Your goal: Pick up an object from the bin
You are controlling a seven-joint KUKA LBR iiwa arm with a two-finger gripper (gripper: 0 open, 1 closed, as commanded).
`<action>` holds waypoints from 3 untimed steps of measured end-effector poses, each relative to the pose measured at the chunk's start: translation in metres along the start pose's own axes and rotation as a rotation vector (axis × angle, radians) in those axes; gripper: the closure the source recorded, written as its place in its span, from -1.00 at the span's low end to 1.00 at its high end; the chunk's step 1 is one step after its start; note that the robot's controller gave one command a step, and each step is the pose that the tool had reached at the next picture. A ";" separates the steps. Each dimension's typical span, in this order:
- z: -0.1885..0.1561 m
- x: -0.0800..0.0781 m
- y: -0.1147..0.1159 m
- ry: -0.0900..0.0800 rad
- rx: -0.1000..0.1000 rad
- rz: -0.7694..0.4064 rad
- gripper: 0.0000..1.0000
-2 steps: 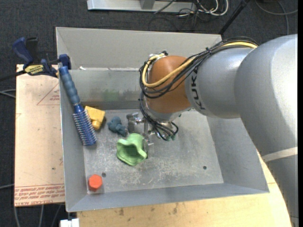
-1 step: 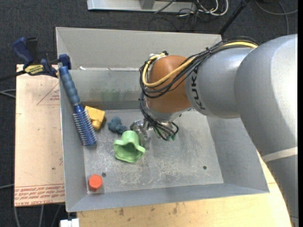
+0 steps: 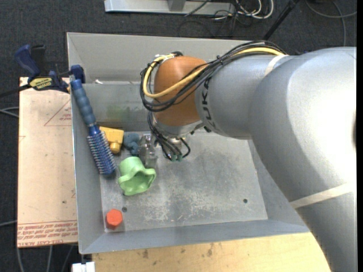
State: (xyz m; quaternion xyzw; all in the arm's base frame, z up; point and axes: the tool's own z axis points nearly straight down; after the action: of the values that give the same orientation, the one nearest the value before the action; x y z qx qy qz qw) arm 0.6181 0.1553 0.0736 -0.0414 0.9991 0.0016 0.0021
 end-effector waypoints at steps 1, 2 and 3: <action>0.000 0.000 -0.001 0.001 0.001 0.002 -1.00; 0.003 0.061 0.050 0.005 0.000 -0.314 -1.00; 0.003 0.060 0.048 0.003 0.000 -0.311 1.00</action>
Offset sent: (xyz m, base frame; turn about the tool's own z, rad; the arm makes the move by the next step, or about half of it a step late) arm 0.0000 0.0000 0.0000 0.0000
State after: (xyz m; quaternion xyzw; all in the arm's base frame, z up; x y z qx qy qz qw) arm 0.5544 0.1985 0.0702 -0.1958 0.9806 0.0012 0.0009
